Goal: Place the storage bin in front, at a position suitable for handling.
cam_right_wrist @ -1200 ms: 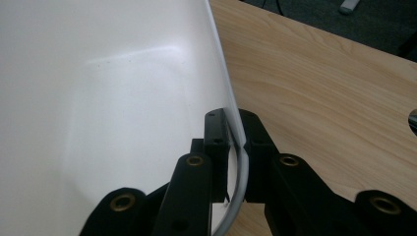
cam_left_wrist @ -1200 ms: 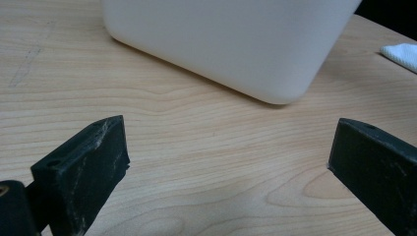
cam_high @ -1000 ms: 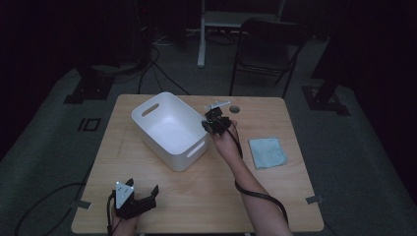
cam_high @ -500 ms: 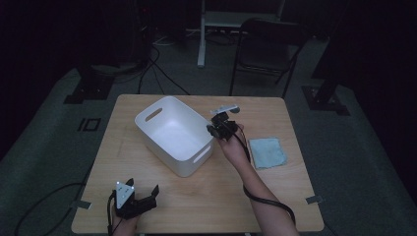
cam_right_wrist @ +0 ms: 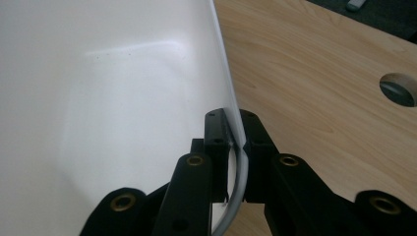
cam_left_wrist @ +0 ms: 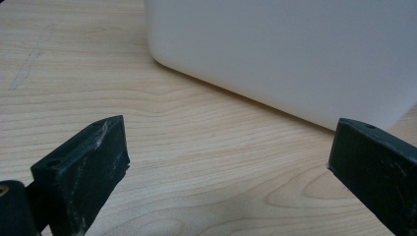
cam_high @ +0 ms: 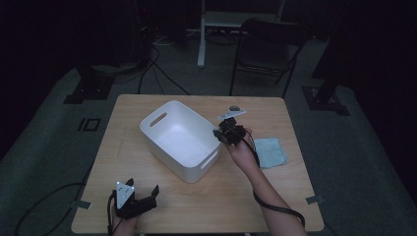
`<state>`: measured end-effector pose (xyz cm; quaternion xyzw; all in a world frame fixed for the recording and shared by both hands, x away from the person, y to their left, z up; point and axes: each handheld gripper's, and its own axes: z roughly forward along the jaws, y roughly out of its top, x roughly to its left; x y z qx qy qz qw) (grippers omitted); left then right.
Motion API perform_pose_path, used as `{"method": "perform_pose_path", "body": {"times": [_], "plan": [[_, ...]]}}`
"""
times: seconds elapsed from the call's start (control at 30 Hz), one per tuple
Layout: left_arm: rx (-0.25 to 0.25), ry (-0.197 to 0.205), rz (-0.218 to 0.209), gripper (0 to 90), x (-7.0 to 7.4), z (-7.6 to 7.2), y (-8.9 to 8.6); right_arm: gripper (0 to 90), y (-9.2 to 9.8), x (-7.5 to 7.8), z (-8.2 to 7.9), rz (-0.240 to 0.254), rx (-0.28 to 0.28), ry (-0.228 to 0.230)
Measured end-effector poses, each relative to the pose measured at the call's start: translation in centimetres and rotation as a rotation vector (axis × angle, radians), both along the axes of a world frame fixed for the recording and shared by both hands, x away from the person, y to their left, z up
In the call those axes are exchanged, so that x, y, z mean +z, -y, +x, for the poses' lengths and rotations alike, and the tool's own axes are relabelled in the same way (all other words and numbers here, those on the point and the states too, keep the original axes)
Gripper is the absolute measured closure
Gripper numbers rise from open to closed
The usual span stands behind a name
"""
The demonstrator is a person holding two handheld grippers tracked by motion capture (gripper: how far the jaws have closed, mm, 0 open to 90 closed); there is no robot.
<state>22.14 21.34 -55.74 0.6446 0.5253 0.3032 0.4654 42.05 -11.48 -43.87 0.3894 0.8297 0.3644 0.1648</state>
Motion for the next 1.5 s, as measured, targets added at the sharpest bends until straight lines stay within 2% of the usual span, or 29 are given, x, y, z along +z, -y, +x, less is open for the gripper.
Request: {"method": "perform_pose_path", "body": {"times": [0.2,0.43,0.5,0.6,0.8,1.3,1.5], "plan": [[0.002,-0.002,-0.014,1.6,0.0,0.1,-0.1,84.0,1.1,0.0,-0.7,-0.008,0.016,0.000],[0.001,0.001,-0.009,1.6,0.0,0.0,-0.1,83.8,2.8,0.0,-1.6,-0.009,0.034,-0.006],[0.000,0.002,-0.009,1.6,0.0,0.0,-0.1,83.8,3.1,0.1,-1.9,-0.026,0.040,-0.001],[-0.006,-0.004,0.003,1.6,0.0,0.0,0.1,83.7,3.6,0.0,-2.4,-0.023,0.044,-0.003],[-0.020,0.010,0.047,1.6,0.0,-0.1,0.6,83.4,4.8,-0.1,-3.3,0.008,0.049,-0.010],[-0.032,0.022,0.094,1.6,0.0,-0.2,1.0,83.3,7.1,-0.2,-5.7,0.017,0.055,-0.009],[-0.031,0.017,0.095,1.6,0.0,-0.2,1.1,83.0,7.7,-0.3,-6.8,0.024,0.058,-0.008]]}}
